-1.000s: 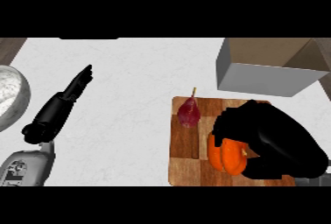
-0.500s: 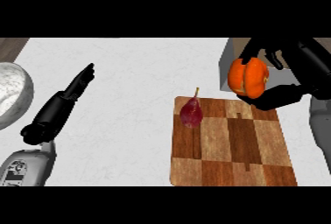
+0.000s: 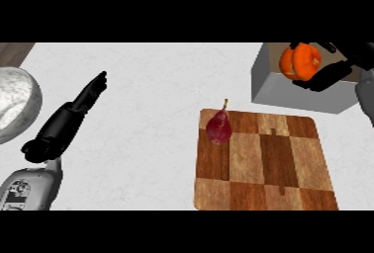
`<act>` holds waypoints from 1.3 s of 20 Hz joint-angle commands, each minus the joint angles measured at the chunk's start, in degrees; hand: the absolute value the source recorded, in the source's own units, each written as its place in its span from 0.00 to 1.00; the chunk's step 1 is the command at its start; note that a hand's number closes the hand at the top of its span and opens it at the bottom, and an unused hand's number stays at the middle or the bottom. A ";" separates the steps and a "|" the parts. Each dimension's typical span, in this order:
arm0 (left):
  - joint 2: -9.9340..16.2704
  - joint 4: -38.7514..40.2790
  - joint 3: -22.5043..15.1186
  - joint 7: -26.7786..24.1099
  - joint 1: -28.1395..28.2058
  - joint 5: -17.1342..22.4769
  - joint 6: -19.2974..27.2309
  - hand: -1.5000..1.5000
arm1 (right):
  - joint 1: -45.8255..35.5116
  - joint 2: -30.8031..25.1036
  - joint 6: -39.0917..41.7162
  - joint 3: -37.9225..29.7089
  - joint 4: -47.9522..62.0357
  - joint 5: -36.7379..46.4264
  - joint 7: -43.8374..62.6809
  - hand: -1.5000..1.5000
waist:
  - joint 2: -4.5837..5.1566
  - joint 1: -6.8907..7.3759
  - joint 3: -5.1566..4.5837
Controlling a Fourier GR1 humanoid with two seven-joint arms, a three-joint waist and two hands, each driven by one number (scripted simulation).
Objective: Pick the squash from the cutting board and place it in the cardboard box
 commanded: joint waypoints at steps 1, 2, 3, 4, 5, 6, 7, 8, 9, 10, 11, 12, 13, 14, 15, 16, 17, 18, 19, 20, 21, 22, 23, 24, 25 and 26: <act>0.02 1.70 0.56 0.38 -2.87 -0.11 0.01 0.50 | -4.01 -3.41 4.92 2.57 12.11 3.50 -4.45 1.00 | 0.44 0.33 0.01; -1.45 2.06 -1.27 -1.68 -0.73 -1.94 1.11 0.50 | -7.36 -3.31 7.89 3.33 13.90 3.74 -3.55 1.00 | 0.33 0.48 -0.03; -0.70 2.17 -0.40 -2.71 0.31 -1.19 0.34 0.50 | -6.87 -5.10 5.66 2.66 18.36 4.79 -9.10 1.00 | 0.49 0.80 0.02; -1.15 -0.23 -1.31 -0.81 -0.45 -1.89 0.88 0.50 | -7.59 -4.04 3.94 3.43 21.73 6.32 -10.70 1.00 | 0.42 1.00 0.06; -1.01 3.34 0.34 1.11 -3.95 -1.00 0.87 0.50 | -8.93 -2.66 3.74 4.23 24.22 7.17 -11.29 1.00 | 0.56 0.68 0.05; -0.92 -0.09 -0.34 2.08 -2.48 -1.17 0.75 0.50 | -10.06 -4.71 7.68 5.03 24.51 7.53 -12.39 1.00 | 0.19 0.54 0.05; -0.65 2.23 0.19 0.17 -3.68 -0.47 -0.08 0.50 | -8.24 -4.45 4.26 7.70 26.50 10.89 -14.38 1.00 | 0.80 1.20 0.06; -1.14 -0.40 -0.89 1.15 -2.13 -1.02 0.18 0.50 | -8.59 -4.36 3.14 7.72 29.36 11.97 -14.94 1.00 | 0.52 1.26 0.08; -0.90 0.77 -0.29 0.96 -3.37 -0.54 -0.22 0.50 | -11.85 -6.23 5.17 7.25 32.29 12.35 -15.93 1.00 | 0.66 1.37 0.07; 0.94 0.61 1.17 -1.32 -1.00 0.30 -1.53 0.50 | -12.86 -4.87 7.12 8.02 33.55 12.88 -14.00 1.00 | 0.52 1.56 0.03; -1.38 0.67 -1.17 -0.76 -0.60 -1.48 0.01 0.50 | -13.78 -4.33 8.23 8.46 35.06 13.00 -16.58 0.00 | 0.43 1.10 0.04; -1.21 3.36 0.39 -0.09 -3.65 -0.06 -0.40 0.50 | -11.20 -5.73 7.95 8.95 35.89 12.76 -22.55 0.00 | 0.75 0.72 0.08; -1.47 2.05 -0.53 0.31 -2.28 -1.44 0.35 0.50 | -12.83 -4.51 8.95 9.80 36.91 13.57 -23.47 0.00 | 0.47 0.79 0.07; -1.10 3.72 0.25 -1.66 -3.19 -0.63 -0.42 0.50 | -11.93 -7.36 7.72 8.95 38.88 13.15 -29.33 0.00 | 0.83 0.89 0.10; -0.42 1.36 0.51 0.48 -3.29 -0.27 -0.87 0.50 | -13.37 -5.41 6.99 8.25 40.52 12.82 -30.11 0.00 | 0.60 1.18 0.12; -1.98 0.31 -1.74 -1.20 0.05 -2.18 0.32 0.50 | -12.47 -5.81 7.95 7.91 40.14 11.92 -33.43 0.00 | 0.38 0.85 0.11; -1.61 3.25 -0.23 -1.76 -2.84 -1.33 0.08 0.50 | -14.34 -5.05 8.31 7.53 42.25 11.71 -34.42 0.00 | 0.82 1.20 0.12; -0.89 2.84 0.12 -1.81 -1.65 -1.46 -0.13 0.50 | -13.38 -4.93 6.93 5.23 41.36 9.12 -36.62 0.00 | 0.55 0.74 0.13; -1.81 -0.95 -0.71 2.31 -2.04 -0.69 -0.04 0.50 | -13.74 -4.43 8.59 2.40 41.88 5.78 -36.40 0.00 | 0.27 1.02 0.20; -1.25 2.85 0.26 -2.45 -1.99 -0.96 -0.11 0.50 | -15.14 -3.25 9.50 -1.31 42.51 1.72 -35.80 0.00 | 0.80 0.95 0.17; -1.37 1.67 -0.43 -0.46 -2.48 -1.42 0.04 0.50 | -16.52 -2.20 12.34 -4.70 43.28 -2.38 -35.18 0.00 | 0.62 1.17 0.25; -1.02 2.17 0.16 -0.53 -2.34 -1.38 0.17 0.50 | -15.41 -1.01 14.45 -8.45 44.49 -6.93 -34.69 0.00 | 0.33 0.09 0.30; -1.33 2.02 -0.44 -0.36 -1.86 -1.43 -0.07 0.50 | -16.05 -0.22 16.67 -10.86 46.68 -9.68 -32.69 0.00 | 0.58 0.81 0.31; -1.60 1.25 -0.36 -0.83 -0.77 -0.79 -0.25 0.50 | -16.72 0.77 17.83 -13.45 48.42 -12.45 -29.50 0.00 | 0.26 1.22 0.23; -2.63 0.55 -1.59 0.29 -1.33 -1.91 0.75 0.50 | -17.34 -0.81 20.28 -15.62 49.92 -14.72 -28.31 0.00 | 0.13 0.48 0.26; -2.15 1.01 -0.65 0.35 -1.81 -1.22 0.45 0.50 | -17.65 -1.21 20.96 -17.89 51.82 -16.94 -26.39 0.00 | 0.53 0.74 0.26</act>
